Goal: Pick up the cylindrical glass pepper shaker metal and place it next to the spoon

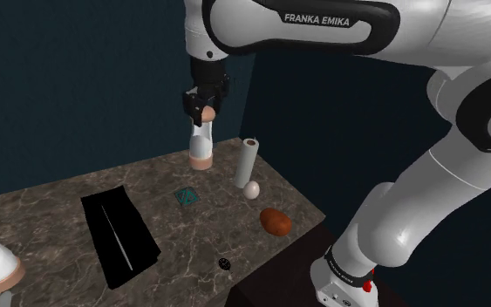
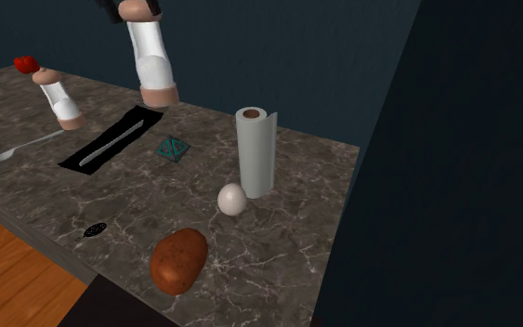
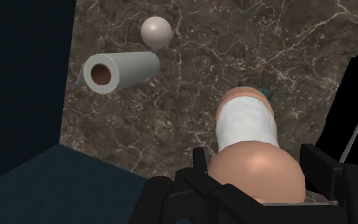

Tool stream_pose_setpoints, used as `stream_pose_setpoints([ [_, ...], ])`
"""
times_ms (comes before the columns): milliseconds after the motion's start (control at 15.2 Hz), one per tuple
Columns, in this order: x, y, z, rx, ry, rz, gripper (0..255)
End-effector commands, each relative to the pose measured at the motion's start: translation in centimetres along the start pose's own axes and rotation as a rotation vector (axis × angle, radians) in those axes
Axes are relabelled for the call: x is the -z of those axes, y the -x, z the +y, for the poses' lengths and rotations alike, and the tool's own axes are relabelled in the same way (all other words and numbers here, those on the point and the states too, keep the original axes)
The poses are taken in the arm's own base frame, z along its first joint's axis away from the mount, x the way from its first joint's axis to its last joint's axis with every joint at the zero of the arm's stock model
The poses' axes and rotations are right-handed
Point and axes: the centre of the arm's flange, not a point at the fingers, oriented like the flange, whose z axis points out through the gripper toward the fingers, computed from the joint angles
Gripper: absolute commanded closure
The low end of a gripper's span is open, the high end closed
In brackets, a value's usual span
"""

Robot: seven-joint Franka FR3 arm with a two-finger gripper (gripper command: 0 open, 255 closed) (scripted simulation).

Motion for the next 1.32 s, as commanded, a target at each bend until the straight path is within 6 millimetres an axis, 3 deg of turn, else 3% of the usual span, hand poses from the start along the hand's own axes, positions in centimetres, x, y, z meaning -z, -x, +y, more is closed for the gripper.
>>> stream_pose_setpoints([
  [0,-0.2,0.1,-2.7,-0.002,0.0,0.0,255],
  [1254,-2.8,0.8,-27.7,-0.002,0.0,0.0,255],
])
